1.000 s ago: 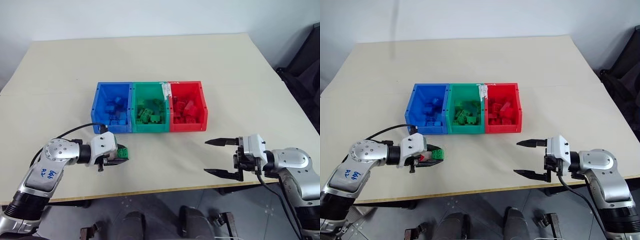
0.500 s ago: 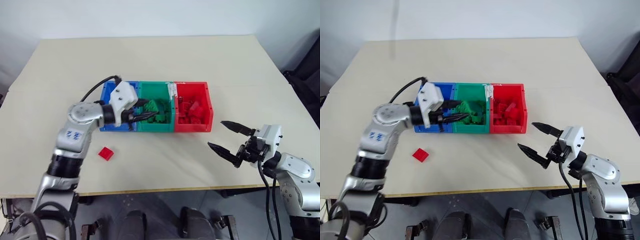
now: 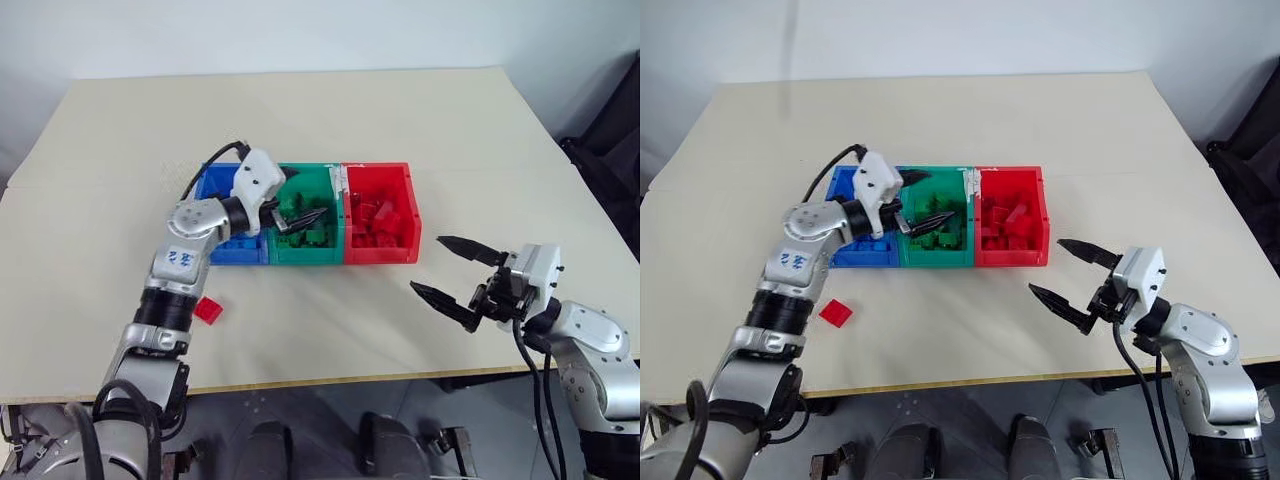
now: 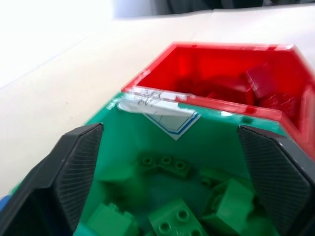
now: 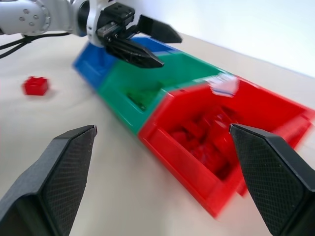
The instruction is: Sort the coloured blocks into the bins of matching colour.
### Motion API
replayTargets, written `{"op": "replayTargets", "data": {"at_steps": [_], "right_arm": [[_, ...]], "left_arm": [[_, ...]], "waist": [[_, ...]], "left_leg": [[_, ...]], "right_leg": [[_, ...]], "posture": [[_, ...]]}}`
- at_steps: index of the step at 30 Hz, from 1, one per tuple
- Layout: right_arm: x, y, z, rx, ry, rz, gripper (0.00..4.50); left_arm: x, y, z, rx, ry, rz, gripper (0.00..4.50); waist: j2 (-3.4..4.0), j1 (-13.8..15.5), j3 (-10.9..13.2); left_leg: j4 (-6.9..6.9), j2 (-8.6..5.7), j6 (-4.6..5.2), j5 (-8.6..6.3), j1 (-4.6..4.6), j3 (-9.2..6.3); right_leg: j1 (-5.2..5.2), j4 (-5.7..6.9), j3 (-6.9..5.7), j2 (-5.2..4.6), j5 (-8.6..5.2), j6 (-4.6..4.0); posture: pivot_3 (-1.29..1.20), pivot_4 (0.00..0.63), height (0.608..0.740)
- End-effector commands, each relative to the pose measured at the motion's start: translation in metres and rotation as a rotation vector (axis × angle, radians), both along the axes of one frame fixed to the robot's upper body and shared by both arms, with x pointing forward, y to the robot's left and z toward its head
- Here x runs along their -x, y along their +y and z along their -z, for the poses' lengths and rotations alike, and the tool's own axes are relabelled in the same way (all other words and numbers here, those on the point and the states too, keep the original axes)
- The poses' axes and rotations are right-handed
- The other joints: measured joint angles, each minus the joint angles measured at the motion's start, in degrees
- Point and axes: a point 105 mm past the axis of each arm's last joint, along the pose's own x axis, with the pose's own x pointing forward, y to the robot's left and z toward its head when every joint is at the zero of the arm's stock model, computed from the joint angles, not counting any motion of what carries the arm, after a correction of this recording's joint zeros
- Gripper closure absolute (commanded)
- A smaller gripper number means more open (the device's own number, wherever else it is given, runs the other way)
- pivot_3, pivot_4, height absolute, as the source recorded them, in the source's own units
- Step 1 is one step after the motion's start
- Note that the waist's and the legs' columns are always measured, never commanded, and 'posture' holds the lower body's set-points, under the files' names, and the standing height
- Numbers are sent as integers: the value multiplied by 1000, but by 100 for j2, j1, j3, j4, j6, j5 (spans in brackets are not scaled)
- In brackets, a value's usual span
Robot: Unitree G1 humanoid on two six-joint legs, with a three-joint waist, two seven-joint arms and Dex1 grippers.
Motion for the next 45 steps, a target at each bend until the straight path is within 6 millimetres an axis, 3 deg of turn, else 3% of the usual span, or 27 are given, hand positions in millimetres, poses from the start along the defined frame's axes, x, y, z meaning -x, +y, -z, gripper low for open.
{"op": "replayTargets", "data": {"at_steps": [1, 2, 5, 9, 14, 19, 22, 26, 29, 32, 35, 38, 43, 45], "right_arm": [[0, 6, -1, 50, -7, -92, 0], [-1, 9, 1, 68, -6, -122, 0], [-3, 26, 5, 109, 10, -287, 0], [-4, 39, 12, 172, 22, -433, 0], [-6, 57, 10, 178, 13, -555, 0], [-4, 61, 10, 180, 5, -604, 0], [-5, 58, 11, 210, 2, -634, 0], [-5, 55, 14, 231, 13, -639, 0], [-4, 54, 15, 222, 22, -622, 0], [-3, 51, 15, 214, 30, -589, 0], [0, 49, 16, 215, 42, -576, 0], [2, 47, 16, 207, 53, -552, 0], [6, 44, 17, 212, 61, -528, 0], [5, 40, 17, 209, 63, -492, 0]], "left_arm": [[28, 26, -18, 27, -82, -11, 48], [36, 38, -15, 10, -91, -27, 48], [79, 106, 4, 50, -128, -157, 48], [115, 153, 24, 71, -23, -342, 48], [170, 193, 54, 98, 126, -546, 48], [194, 195, 70, 69, 199, -601, 48], [198, 171, 70, 133, 261, -555, 48], [182, 140, 69, 150, 281, -480, 48], [163, 123, 82, 145, 313, -501, 48], [143, 119, 104, 79, 351, -569, 48], [135, 121, 116, 65, 389, -615, 48], [135, 124, 121, 45, 403, -622, 634], [138, 118, 128, 69, 476, -558, 2162], [134, 115, 120, 82, 469, -522, 2788]], "waist": [[0, -27, 0], [0, -33, 0], [2, -149, 0], [-7, -171, 5], [-17, -93, 3], [-21, -3, 1], [-26, -54, -2], [-24, -53, -1], [-23, -67, -2], [-23, -62, -2], [-24, -64, -3], [-24, -86, -3], [-24, -66, -3], [-24, -48, -3]], "left_leg": [[0, 0, 0, 0, 0, -1], [0, 1, 0, 0, -1, -2], [-3, 2, 2, -1, 7, 6], [-7, 9, 1, -2, 0, -1], [-1, 8, 5, -13, 2, -1], [-1, 8, 3, -17, 1, -2], [-1, 8, 3, -19, 2, 1], [-1, 9, 2, -20, 3, -1], [-1, 8, 2, -20, 4, 1], [-1, 7, 2, -20, 4, 1], [-1, 7, 2, -20, 3, 3], [-3, 8, 1, -21, 4, 4], [-3, 9, 1, -21, 4, 4], [-3, 8, 1, -21, 4, 4]], "right_leg": [[0, 1, 0, 0, 0, 0], [0, 0, -2, 0, 0, 0], [0, -2, 9, -1, 0, -1], [-1, -5, -3, 2, -2, -4], [2, -6, 2, -3, -1, -3], [1, -8, -1, -2, -3, -5], [1, -8, 2, -2, -3, -6], [1, -6, 3, -1, -3, -7], [1, -6, 4, 0, -3, -7], [0, -5, 4, 1, -3, -7], [0, -5, 4, 1, -3, -6], [-3, -6, 5, 2, -3, -7], [-4, -5, 6, 2, -3, -7], [-4, -6, 7, 1, -3, -7]], "posture": [[0, 150, 740], [0, 150, 740], [0, 150, 740], [0, 150, 740], [0, 150, 740], [0, 150, 740], [0, 150, 740], [0, 150, 740], [0, 150, 740], [0, 150, 740], [0, 150, 740], [0, 150, 740], [0, 150, 740], [0, 150, 740]]}}
